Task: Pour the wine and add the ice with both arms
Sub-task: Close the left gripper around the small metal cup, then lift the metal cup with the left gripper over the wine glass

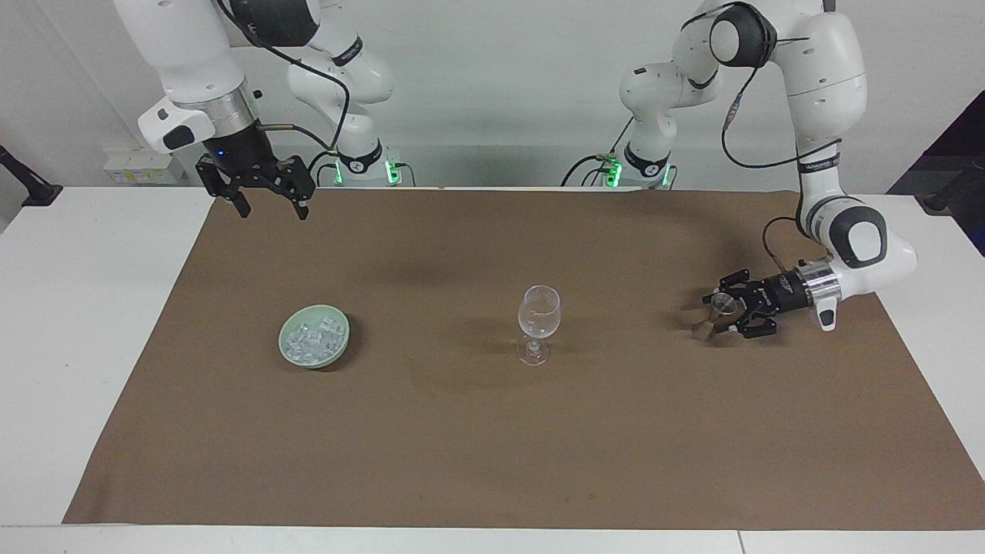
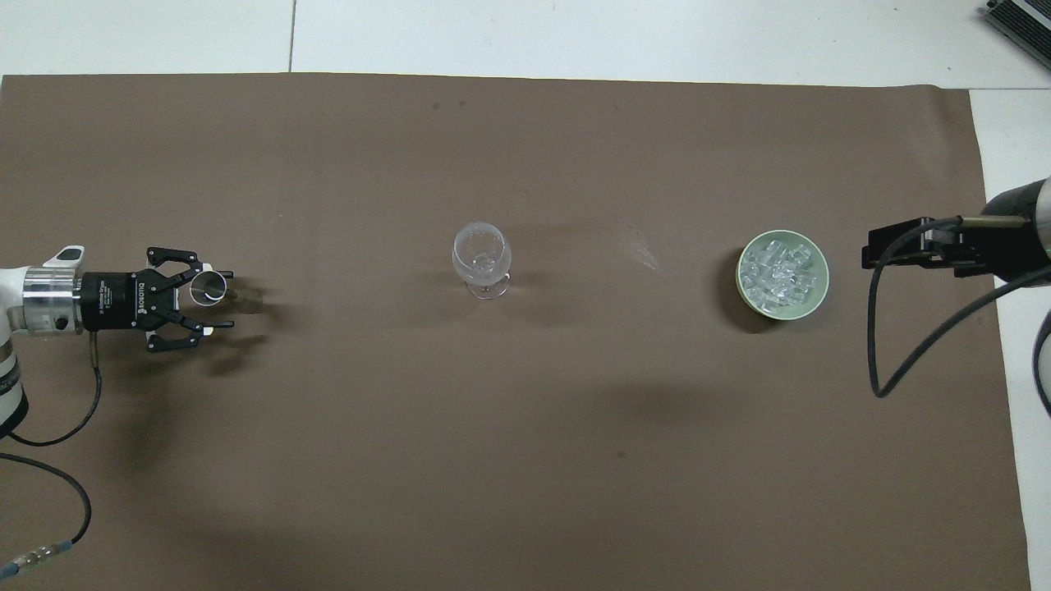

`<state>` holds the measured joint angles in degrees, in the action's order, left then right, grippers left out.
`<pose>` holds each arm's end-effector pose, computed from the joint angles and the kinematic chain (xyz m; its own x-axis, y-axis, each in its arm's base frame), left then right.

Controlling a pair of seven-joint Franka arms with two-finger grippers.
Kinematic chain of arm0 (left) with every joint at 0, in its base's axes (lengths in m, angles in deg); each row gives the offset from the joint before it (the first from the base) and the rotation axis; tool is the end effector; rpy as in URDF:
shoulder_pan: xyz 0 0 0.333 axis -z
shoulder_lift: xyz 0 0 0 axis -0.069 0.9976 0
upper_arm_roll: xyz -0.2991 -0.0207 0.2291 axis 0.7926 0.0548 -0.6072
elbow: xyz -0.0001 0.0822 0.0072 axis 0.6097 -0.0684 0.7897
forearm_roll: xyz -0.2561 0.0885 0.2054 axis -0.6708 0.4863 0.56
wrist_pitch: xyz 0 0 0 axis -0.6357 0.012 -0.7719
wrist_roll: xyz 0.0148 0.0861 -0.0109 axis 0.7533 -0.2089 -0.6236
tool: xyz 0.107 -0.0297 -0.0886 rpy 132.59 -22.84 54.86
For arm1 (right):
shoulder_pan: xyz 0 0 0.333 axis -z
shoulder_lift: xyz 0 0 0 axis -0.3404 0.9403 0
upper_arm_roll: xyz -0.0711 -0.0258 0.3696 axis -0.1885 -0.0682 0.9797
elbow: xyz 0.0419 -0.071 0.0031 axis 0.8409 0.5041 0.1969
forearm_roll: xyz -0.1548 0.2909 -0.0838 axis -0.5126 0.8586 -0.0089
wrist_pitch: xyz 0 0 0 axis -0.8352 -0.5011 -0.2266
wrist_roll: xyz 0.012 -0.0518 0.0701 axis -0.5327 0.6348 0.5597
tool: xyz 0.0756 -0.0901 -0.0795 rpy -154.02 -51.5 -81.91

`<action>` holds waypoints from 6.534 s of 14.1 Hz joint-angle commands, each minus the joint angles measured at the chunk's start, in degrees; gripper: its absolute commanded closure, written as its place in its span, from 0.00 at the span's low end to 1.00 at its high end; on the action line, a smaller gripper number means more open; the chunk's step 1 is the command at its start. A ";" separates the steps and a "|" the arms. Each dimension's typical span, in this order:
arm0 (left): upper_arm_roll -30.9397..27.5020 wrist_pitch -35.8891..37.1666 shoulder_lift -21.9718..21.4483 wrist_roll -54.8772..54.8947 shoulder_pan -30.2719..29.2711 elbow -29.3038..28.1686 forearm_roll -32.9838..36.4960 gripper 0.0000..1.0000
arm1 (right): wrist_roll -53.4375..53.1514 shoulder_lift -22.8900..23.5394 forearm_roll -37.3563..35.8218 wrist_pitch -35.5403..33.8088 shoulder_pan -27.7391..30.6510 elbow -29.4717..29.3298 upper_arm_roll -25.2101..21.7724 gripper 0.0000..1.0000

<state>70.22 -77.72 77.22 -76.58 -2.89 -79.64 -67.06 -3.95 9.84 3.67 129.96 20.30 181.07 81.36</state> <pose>0.5530 0.0634 0.3392 0.0287 0.4554 -0.8898 0.9992 0.0131 0.0389 0.4980 0.0203 0.6525 0.9937 -0.0986 0.0536 -0.0965 -0.9945 -0.0396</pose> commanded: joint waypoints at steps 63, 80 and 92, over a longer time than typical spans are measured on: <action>28.55 -22.21 -18.72 -49.04 1.40 2.63 10.71 1.00 | 1.49 0.23 1.23 0.03 0.65 -0.20 0.10 0.00; 38.32 -32.24 -18.02 -48.08 2.02 2.54 18.71 1.00 | 1.49 0.23 1.23 0.03 0.65 -0.20 0.10 0.00; 41.13 -41.90 -17.05 -49.05 2.72 2.63 25.99 1.00 | 1.49 0.23 1.23 0.03 0.65 -0.28 0.10 0.00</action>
<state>111.26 -116.77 60.32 -124.89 -0.83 -76.32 -43.27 -3.95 9.84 3.67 129.96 20.30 181.07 81.36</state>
